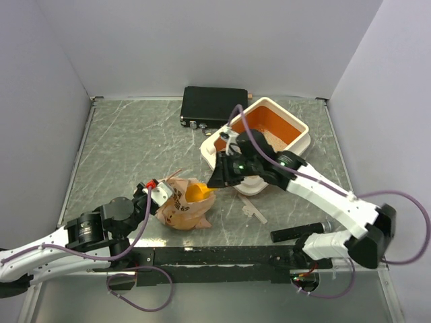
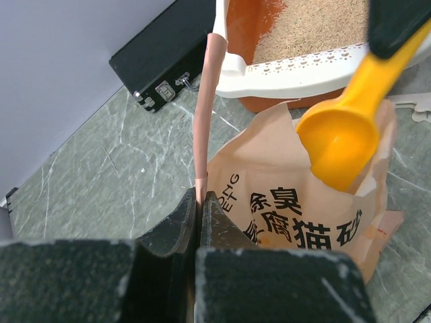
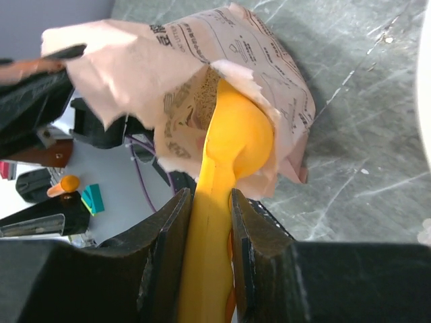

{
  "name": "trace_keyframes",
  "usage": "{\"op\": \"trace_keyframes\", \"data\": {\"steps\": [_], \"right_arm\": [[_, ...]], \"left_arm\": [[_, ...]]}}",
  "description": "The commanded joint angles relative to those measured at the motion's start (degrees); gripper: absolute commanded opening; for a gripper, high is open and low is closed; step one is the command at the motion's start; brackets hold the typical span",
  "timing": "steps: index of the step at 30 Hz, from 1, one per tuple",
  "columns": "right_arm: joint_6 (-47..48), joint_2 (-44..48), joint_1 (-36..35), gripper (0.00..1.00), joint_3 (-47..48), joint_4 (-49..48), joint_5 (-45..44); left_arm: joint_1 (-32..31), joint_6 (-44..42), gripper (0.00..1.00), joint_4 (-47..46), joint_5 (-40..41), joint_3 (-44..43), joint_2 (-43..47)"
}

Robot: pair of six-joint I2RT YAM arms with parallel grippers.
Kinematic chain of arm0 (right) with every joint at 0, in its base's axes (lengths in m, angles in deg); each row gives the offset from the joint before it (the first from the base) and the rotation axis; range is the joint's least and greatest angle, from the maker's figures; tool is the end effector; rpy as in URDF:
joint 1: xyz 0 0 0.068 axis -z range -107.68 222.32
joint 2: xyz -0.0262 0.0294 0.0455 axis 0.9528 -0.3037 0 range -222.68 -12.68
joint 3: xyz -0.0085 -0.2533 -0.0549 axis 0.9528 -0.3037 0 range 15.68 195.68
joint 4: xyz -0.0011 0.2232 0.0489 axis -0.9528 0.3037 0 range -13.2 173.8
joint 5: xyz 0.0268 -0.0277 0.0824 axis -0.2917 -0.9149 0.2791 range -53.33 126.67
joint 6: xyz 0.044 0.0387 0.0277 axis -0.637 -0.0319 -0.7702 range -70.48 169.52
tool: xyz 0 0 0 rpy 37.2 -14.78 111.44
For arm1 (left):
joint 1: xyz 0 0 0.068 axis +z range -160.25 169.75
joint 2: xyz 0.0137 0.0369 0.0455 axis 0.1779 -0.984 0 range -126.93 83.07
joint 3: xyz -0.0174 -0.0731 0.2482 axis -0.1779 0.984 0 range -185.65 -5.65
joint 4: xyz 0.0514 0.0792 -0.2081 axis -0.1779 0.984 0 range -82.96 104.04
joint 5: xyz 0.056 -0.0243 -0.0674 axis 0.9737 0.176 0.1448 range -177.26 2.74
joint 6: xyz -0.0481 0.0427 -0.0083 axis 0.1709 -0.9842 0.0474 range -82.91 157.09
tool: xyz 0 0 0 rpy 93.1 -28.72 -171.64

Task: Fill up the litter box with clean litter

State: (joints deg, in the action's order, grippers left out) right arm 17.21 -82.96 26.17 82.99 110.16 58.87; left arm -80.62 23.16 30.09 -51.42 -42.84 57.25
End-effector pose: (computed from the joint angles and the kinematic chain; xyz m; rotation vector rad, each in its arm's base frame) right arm 0.1562 0.1902 0.3263 -0.5263 2.3572 1.1341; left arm 0.0619 -0.0855 0.2992 0.8001 1.5435 -0.1686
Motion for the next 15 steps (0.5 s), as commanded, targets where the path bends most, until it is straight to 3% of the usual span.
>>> {"op": "trace_keyframes", "data": {"steps": [1,10,15], "right_arm": [[-1.4,-7.9,-2.2,0.00,9.1,6.2,-3.2],[1.3,-23.1,-7.3,0.00,25.7,23.3,-10.8],[1.4,-27.8,-8.4,0.00,23.9,22.6,-9.8]], "left_arm": [[-0.2,-0.1,0.01,-2.0,-0.6,-1.3,0.8],[-0.2,0.7,0.01,-3.0,-2.0,-1.0,2.2],[-0.1,0.9,0.01,-3.0,-1.6,-1.3,1.7]]}}
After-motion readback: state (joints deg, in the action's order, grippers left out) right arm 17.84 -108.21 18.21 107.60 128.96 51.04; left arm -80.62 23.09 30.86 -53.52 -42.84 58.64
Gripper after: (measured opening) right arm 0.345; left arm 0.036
